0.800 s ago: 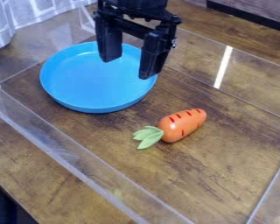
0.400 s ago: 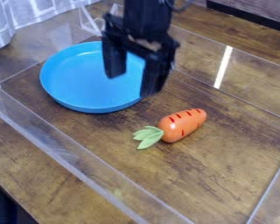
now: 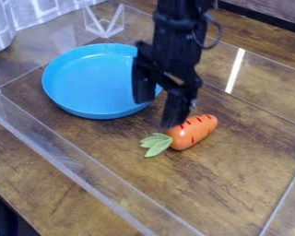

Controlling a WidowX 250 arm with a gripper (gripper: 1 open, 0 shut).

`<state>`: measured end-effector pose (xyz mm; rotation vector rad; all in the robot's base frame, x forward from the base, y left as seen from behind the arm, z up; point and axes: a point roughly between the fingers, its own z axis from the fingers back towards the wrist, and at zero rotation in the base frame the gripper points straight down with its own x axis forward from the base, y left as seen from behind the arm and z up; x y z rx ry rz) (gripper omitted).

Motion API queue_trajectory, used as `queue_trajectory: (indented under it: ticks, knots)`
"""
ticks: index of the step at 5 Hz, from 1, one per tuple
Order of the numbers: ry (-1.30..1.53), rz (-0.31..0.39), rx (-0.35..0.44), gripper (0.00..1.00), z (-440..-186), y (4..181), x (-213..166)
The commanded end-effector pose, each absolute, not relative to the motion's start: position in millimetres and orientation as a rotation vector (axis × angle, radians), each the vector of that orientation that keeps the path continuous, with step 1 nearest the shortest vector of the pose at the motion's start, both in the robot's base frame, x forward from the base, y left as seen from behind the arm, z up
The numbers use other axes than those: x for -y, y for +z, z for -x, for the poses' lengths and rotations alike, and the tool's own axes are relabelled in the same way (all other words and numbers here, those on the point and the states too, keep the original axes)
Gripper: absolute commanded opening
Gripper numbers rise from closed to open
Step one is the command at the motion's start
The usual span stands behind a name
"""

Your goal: Put the carrot in the blue tray

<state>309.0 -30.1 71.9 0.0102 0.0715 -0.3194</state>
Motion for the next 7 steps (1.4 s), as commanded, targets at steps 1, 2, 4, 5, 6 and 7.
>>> queue_trajectory:
  ticks: [1, 2, 4, 5, 6, 7]
  knots:
    - [-0.362, -0.024, -0.016, 1.0, -316, 72.5, 42]
    - [-0.366, -0.032, -0.014, 1.0, -321, 64.4, 48]
    - [-0.364, -0.036, -0.009, 1.0, -328, 48.3, 51]
    - [-0.364, -0.038, -0.001, 1.0, -332, 44.4, 52]
    - [-0.366, -0.038, 0.006, 1.0, -335, 41.8, 53]
    - [-0.369, -0.037, 0.012, 0.0, -338, 40.2, 55]
